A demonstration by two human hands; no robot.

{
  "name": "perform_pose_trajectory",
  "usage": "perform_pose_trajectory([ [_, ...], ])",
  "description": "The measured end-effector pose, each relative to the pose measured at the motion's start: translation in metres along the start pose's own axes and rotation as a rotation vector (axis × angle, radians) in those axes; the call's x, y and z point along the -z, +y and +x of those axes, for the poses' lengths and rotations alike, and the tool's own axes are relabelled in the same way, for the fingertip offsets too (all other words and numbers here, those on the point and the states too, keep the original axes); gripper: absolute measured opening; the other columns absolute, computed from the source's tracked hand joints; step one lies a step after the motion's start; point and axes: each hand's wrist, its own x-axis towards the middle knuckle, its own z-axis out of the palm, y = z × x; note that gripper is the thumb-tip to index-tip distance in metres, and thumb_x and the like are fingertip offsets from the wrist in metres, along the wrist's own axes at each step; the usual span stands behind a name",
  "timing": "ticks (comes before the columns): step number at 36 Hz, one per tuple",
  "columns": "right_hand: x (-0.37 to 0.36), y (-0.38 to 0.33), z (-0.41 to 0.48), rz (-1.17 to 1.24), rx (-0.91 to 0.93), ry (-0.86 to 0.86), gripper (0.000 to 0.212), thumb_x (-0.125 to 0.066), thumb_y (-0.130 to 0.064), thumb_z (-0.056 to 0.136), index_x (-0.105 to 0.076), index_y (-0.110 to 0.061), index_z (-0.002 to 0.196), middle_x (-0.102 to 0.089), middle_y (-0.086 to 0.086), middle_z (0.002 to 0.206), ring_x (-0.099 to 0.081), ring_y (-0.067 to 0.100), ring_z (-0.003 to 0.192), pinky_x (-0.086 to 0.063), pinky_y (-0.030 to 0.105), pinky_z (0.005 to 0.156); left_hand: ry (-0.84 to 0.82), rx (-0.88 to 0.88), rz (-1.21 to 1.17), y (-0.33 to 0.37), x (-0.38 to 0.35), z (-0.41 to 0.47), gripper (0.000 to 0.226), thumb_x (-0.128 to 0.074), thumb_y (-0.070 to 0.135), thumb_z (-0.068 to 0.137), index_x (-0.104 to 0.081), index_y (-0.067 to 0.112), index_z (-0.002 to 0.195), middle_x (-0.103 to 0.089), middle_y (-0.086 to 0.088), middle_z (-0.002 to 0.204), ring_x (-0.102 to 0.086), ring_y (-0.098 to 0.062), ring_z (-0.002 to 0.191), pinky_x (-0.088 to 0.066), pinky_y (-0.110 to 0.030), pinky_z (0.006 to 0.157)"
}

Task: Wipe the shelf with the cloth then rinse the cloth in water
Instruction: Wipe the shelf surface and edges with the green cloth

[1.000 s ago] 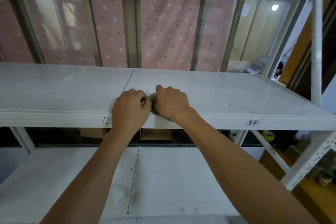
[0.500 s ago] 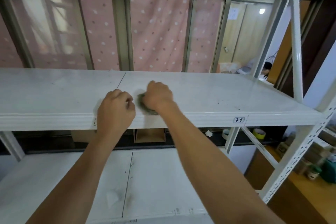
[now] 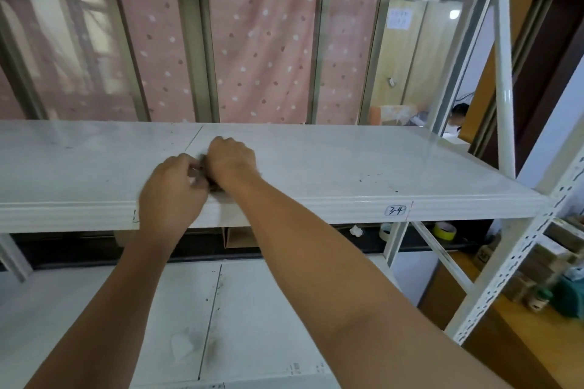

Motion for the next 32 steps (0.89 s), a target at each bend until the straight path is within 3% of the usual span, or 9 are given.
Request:
perform_pose_trajectory([
  [3, 0.011, 0.035, 0.0, -0.062, -0.065, 0.01, 0.025, -0.046, -0.017, 0.098, -0.058, -0.009, 0.118, -0.065, 0.01, 0.119, -0.062, 0.028, 0.108, -0.04, 0.034, 0.073, -0.046, -0.105, 0.081, 0.017, -0.012, -0.003, 0.008, -0.067, 0.014, 0.088, -0.073, 0.011, 0.093, -0.069, -0.006, 0.094, -0.061, -0.03, 0.093, -0.053, -0.043, 0.072],
  [7, 0.028, 0.077, -0.005, -0.165, -0.13, 0.021, 0.025, -0.046, -0.017, 0.098, -0.06, -0.009, 0.118, -0.065, 0.01, 0.118, -0.063, 0.027, 0.108, -0.042, 0.033, 0.073, -0.092, -0.148, 0.115, 0.041, -0.025, -0.003, 0.012, -0.064, 0.011, 0.089, -0.073, 0.009, 0.081, -0.065, -0.005, 0.09, -0.057, -0.028, 0.091, -0.044, -0.037, 0.067],
  [10, 0.038, 0.104, -0.011, -0.217, -0.169, 0.018, 0.025, -0.046, -0.014, 0.097, -0.06, -0.009, 0.117, -0.065, 0.009, 0.116, -0.063, 0.026, 0.105, -0.043, 0.032, 0.072, -0.138, -0.196, 0.057, 0.057, -0.032, -0.001, 0.012, -0.064, 0.01, 0.089, -0.075, 0.011, 0.084, -0.067, -0.004, 0.092, -0.059, -0.026, 0.092, -0.05, -0.04, 0.072],
  [16, 0.052, 0.146, -0.023, -0.296, -0.264, -0.012, 0.016, -0.048, -0.01, 0.095, -0.061, -0.009, 0.103, -0.066, 0.008, 0.103, -0.053, 0.022, 0.08, -0.045, 0.03, 0.067, -0.211, -0.203, -0.013, 0.08, -0.043, 0.008, 0.018, -0.065, 0.009, 0.088, -0.076, 0.015, 0.101, -0.069, -0.002, 0.103, -0.061, -0.025, 0.099, -0.051, -0.038, 0.08],
  [21, 0.053, 0.161, -0.023, -0.346, -0.3, -0.033, 0.016, -0.052, -0.008, 0.092, -0.063, -0.008, 0.103, -0.066, 0.008, 0.104, -0.063, 0.024, 0.093, -0.048, 0.03, 0.071, -0.224, -0.226, -0.011, 0.092, -0.056, 0.007, 0.014, -0.064, 0.013, 0.09, -0.077, 0.015, 0.097, -0.068, -0.001, 0.1, -0.061, -0.023, 0.092, -0.049, -0.034, 0.073],
  [24, 0.041, 0.149, -0.015, -0.367, -0.204, -0.02, 0.014, -0.054, -0.006, 0.091, -0.059, -0.009, 0.104, -0.066, 0.008, 0.106, -0.061, 0.024, 0.09, -0.045, 0.031, 0.07, -0.191, -0.224, -0.013, 0.103, -0.064, 0.008, 0.013, -0.062, 0.012, 0.091, -0.075, 0.013, 0.091, -0.068, -0.003, 0.095, -0.06, -0.024, 0.086, -0.053, -0.041, 0.07],
  [29, 0.037, 0.142, 0.006, -0.295, 0.199, -0.094, 0.025, -0.046, -0.019, 0.097, -0.048, -0.01, 0.12, -0.061, 0.013, 0.108, -0.058, 0.031, 0.089, -0.041, 0.038, 0.07, -0.088, -0.15, -0.006, 0.109, -0.073, 0.013, 0.01, -0.06, 0.006, 0.087, -0.07, 0.009, 0.083, -0.066, -0.007, 0.088, -0.053, -0.025, 0.08, -0.041, -0.036, 0.063],
  [32, 0.047, 0.174, 0.027, -0.348, 0.274, -0.131, 0.024, -0.039, -0.023, 0.1, -0.048, -0.013, 0.119, -0.059, 0.015, 0.106, -0.048, 0.03, 0.082, -0.039, 0.039, 0.071, -0.073, -0.171, 0.008, 0.104, -0.075, 0.012, 0.011, -0.062, 0.007, 0.087, -0.073, 0.01, 0.087, -0.069, -0.008, 0.091, -0.061, -0.031, 0.087, -0.05, -0.041, 0.068],
])
